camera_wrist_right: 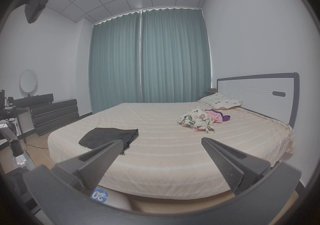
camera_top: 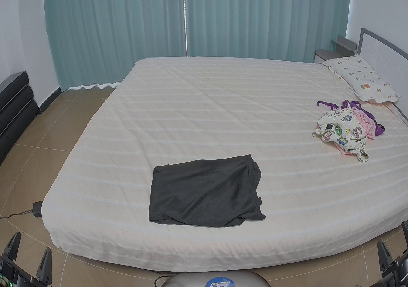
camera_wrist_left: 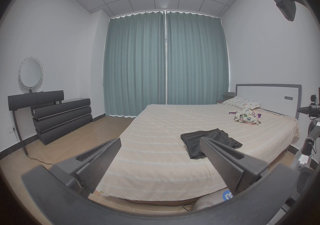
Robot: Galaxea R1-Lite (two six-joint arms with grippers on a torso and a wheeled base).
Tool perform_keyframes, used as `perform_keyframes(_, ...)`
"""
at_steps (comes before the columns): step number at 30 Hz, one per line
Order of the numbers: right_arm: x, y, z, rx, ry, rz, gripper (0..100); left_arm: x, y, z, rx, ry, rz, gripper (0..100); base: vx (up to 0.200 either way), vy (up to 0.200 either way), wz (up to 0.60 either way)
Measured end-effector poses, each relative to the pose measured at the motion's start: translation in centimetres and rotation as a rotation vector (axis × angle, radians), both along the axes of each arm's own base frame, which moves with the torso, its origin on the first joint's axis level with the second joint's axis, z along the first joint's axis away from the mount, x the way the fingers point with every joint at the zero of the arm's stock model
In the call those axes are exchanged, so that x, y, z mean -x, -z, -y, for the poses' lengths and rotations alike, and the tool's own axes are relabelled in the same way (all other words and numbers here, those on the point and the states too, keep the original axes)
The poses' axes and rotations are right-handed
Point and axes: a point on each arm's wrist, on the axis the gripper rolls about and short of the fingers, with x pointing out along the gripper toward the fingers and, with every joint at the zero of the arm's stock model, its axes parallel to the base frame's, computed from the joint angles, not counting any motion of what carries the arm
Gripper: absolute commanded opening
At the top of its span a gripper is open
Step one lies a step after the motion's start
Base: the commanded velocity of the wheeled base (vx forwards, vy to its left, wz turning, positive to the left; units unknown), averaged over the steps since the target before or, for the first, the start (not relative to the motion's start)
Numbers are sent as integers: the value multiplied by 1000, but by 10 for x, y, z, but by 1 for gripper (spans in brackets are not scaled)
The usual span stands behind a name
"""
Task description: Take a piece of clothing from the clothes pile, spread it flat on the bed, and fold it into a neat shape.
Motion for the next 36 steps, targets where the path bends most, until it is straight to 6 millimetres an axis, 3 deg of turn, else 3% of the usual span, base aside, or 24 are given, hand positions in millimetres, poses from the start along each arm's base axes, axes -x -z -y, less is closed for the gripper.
perform_keyframes(36,0,0,0,-1,1,-1,100,0,0,0,0,0,-2,100,0,0,0)
